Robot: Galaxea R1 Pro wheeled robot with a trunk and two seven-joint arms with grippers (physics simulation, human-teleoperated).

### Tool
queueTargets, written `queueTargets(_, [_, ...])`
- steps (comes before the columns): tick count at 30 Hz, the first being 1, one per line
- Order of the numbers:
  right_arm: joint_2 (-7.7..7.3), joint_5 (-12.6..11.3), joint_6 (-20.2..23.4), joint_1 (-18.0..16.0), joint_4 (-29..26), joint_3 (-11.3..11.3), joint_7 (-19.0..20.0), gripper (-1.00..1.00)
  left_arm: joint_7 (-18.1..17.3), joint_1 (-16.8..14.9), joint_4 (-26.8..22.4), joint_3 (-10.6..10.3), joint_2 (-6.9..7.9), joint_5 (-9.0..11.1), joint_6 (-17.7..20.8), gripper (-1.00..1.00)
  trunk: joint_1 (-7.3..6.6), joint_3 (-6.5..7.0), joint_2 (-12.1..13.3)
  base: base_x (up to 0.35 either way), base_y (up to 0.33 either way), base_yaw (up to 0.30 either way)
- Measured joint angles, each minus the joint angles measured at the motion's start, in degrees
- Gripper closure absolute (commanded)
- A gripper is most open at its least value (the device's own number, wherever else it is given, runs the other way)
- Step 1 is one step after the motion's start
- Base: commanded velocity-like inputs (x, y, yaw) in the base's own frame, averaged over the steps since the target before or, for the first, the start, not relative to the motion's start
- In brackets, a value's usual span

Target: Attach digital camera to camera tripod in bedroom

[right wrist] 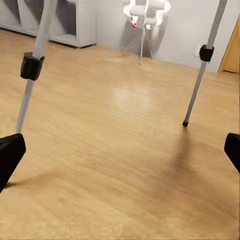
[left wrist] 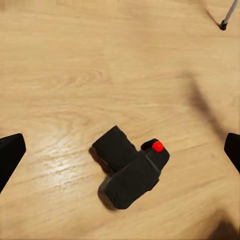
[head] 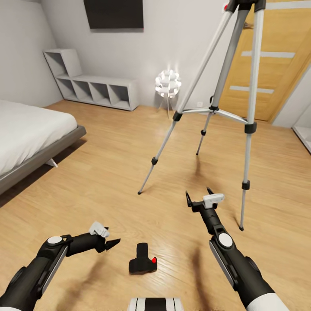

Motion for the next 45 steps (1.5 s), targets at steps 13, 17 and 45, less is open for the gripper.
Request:
queueTargets(13, [0.01,0.07,1.92,-0.76,-0.06,0.32,-0.58,-1.0,0.22,-7.86,13.04,-0.38,-1.81,-0.08,-1.43,-1.0,0.34,-2.89,-0.18,0.0,0.0,0.0])
queueTargets(17, [0.0,0.09,-3.02,-0.77,-0.04,0.57,-0.52,-1.0,0.09,-8.83,11.74,-5.29,-2.03,-0.14,-4.69,-1.0,0.44,-3.77,-0.23,0.0,0.0,0.0])
queueTargets(45, [-0.01,0.25,-4.92,-0.78,0.0,1.29,-0.31,-1.0,0.86,-9.08,10.38,-19.45,-0.57,-0.34,-6.4,-1.0,1.16,-9.98,-0.61,0.0,0.0,0.0])
